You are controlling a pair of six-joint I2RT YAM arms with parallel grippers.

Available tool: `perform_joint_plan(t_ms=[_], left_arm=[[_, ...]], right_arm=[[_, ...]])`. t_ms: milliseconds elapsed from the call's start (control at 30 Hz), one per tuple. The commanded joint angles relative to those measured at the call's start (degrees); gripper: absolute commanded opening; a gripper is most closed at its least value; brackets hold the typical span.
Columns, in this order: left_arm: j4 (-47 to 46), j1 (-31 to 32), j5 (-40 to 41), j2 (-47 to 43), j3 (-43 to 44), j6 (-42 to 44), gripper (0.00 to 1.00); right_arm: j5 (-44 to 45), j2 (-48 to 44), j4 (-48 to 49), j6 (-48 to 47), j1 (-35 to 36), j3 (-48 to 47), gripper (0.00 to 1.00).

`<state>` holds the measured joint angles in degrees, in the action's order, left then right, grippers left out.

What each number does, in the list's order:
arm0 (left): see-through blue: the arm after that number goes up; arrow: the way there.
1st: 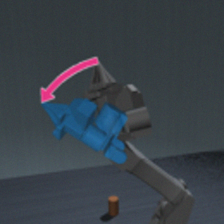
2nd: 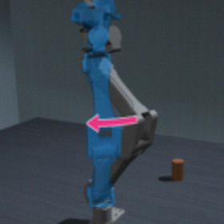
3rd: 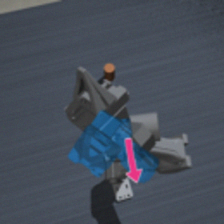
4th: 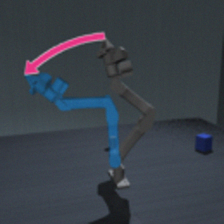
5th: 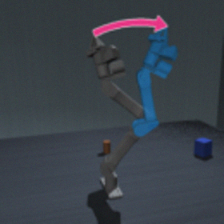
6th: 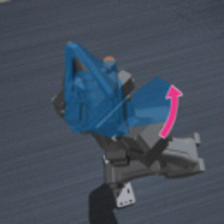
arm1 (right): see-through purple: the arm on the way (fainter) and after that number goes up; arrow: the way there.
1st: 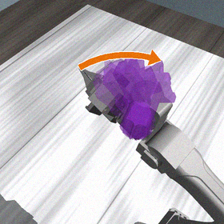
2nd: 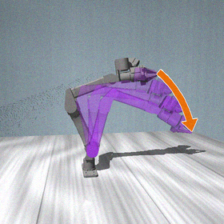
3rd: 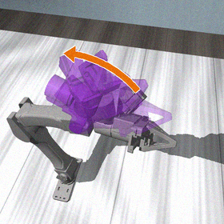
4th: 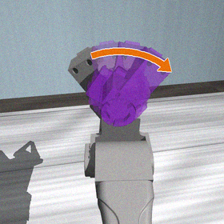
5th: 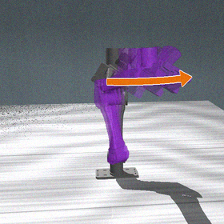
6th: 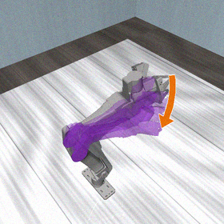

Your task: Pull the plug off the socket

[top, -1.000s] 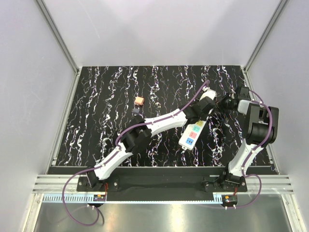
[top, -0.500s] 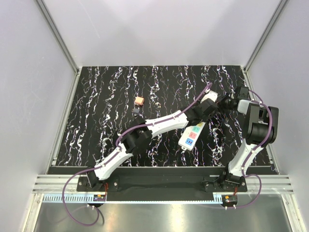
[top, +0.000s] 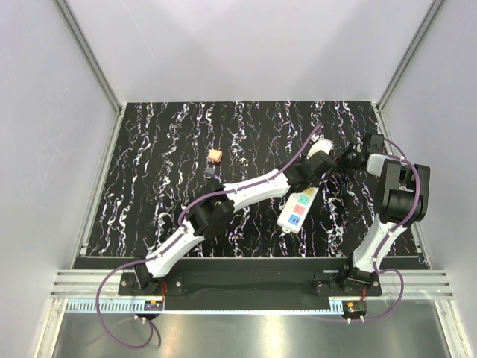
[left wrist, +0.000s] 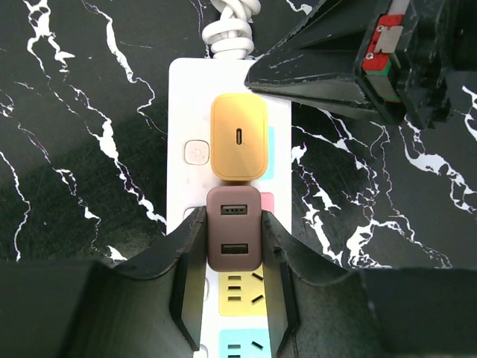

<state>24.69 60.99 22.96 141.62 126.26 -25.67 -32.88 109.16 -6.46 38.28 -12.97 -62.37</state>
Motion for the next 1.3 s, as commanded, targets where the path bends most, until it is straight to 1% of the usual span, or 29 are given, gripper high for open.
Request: perform_joint_plan(t_ms=[0,100,233,300,400,467,533,633,700,733,800,833,867,967,1100,1267], left_arm=[[-4.38,-0.78,-0.28,-9.43,2.06,-3.42,0.00],[-4.30,-0.87,-1.25,-9.44,2.32,-2.55,0.00],[-2.55,-0.35,-0.20,-8.38,4.87,3.85,0.00],[-0.78,-0.43,-1.60,-7.41,5.93,4.92,0.00],[-1.31,-0.43,-5.63,-6.89,5.93,5.63,0.00],[-2.62,-0.35,-9.05,-6.62,6.02,4.84,0.00],[-3.33,-0.35,-9.78,-6.54,5.76,3.18,0.00],[-3.51,-0.35,-8.20,-6.71,5.58,0.98,0.00],[-3.59,-0.61,-5.74,-7.67,4.71,-0.69,0.00],[-4.29,-1.05,-6.00,-8.37,2.70,-4.52,0.00],[-6.22,-2.98,-8.63,-9.78,-0.55,-8.85,0.00],[-9.19,-3.51,-10.03,-11.61,-2.31,-11.48,0.00],[-10.35,-3.95,-10.56,-12.15,-4.42,-11.77,0.00],[-9.75,-3.95,-11.36,-11.72,-1.82,-10.54,0.00],[-9.13,-3.78,-11.54,-12.33,-1.72,-9.14,0.00],[-6.15,-1.85,-8.29,-11.37,-0.05,-4.13,0.00]], right_arm=[[6.25,2.63,-4.09,-3.21,0.49,0.32,0.00],[6.34,2.72,-4.00,-3.30,0.49,0.32,0.00],[6.34,2.72,-4.18,-3.39,0.58,0.14,0.00],[6.34,2.72,-4.26,-3.39,0.58,0.23,0.00],[6.60,2.46,-4.35,-3.48,0.67,0.40,0.00],[6.69,2.54,-4.26,-3.56,0.75,0.32,0.00],[6.69,2.54,-4.35,-3.65,0.76,0.32,0.00],[6.60,2.46,-4.35,-3.65,0.76,0.32,0.00],[6.60,2.19,-4.53,-3.74,0.84,0.23,0.00],[6.60,2.19,-4.44,-3.65,0.84,0.23,0.00],[6.60,2.28,-4.53,-3.74,0.84,0.23,0.00],[6.60,2.28,-4.53,-3.83,0.84,0.14,0.00],[6.60,2.28,-4.61,-3.83,0.84,0.23,0.00],[6.78,2.28,-4.70,-3.92,0.84,0.06,0.00],[6.87,2.37,-4.70,-3.83,0.93,-0.03,0.00],[6.96,2.46,-4.70,-3.83,1.02,-0.03,0.00]])
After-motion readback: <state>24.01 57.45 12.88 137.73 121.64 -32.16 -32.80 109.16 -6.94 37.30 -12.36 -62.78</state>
